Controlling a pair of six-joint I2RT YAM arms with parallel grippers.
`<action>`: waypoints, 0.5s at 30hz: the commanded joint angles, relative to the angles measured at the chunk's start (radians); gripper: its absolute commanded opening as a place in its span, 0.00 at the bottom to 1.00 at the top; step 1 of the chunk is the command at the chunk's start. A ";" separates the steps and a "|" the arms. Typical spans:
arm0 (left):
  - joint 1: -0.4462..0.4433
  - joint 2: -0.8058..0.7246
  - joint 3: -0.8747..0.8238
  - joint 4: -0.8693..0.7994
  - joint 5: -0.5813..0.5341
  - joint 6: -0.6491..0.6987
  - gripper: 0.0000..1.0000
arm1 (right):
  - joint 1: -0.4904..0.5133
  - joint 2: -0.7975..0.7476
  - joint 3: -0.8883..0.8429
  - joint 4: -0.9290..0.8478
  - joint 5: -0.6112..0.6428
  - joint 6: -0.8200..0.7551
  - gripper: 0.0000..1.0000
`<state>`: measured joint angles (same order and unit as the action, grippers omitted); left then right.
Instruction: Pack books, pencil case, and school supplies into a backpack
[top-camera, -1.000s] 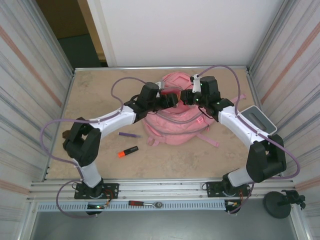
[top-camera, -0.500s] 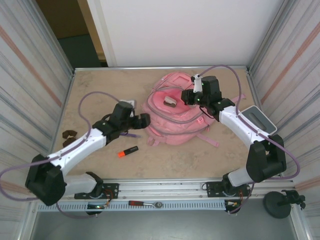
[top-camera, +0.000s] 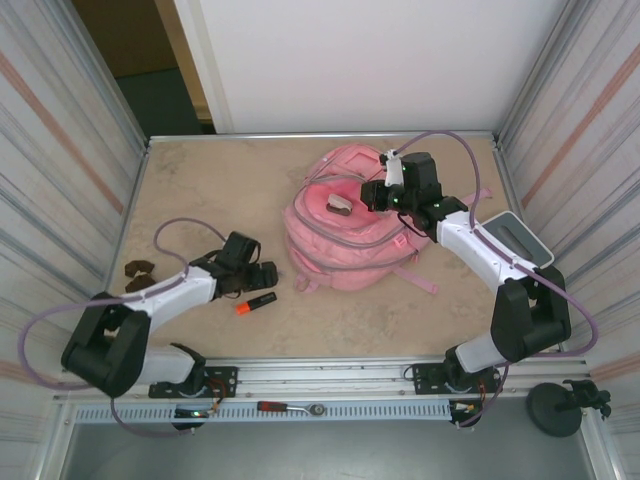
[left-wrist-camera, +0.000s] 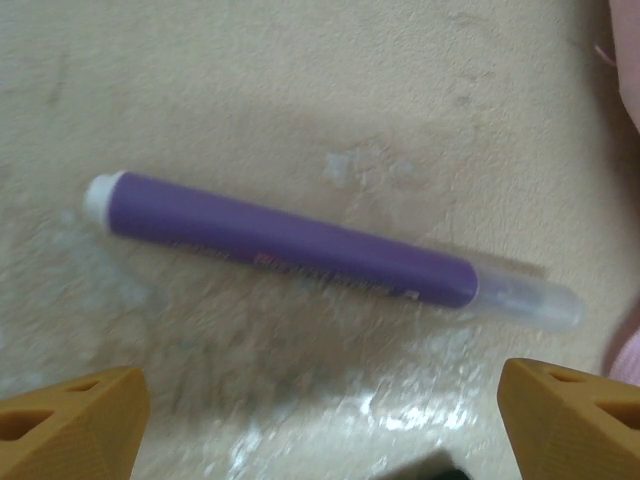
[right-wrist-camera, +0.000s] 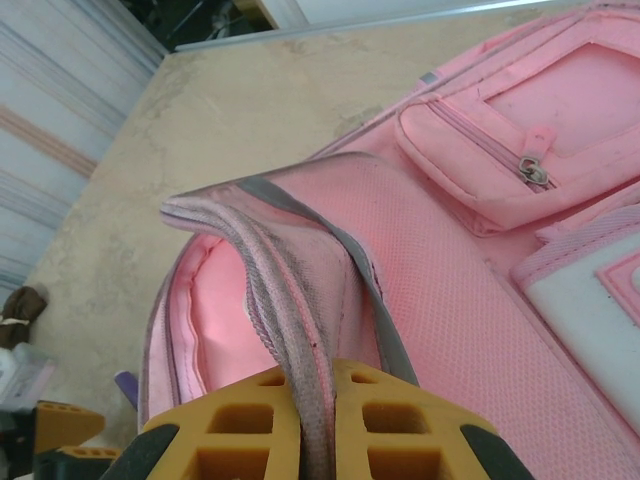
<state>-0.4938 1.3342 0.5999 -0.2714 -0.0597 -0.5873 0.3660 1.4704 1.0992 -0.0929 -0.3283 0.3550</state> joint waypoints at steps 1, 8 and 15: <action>-0.015 0.065 0.071 0.064 0.007 0.008 0.90 | -0.015 -0.002 0.003 0.058 0.004 -0.019 0.01; -0.042 0.213 0.176 0.047 -0.075 0.047 0.86 | -0.019 -0.003 0.001 0.049 -0.001 -0.025 0.02; -0.076 0.320 0.229 0.028 -0.112 0.068 0.68 | -0.026 -0.006 -0.007 0.041 -0.002 -0.030 0.02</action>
<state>-0.5507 1.6066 0.8074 -0.2512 -0.1490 -0.5430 0.3603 1.4704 1.0966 -0.0978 -0.3389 0.3504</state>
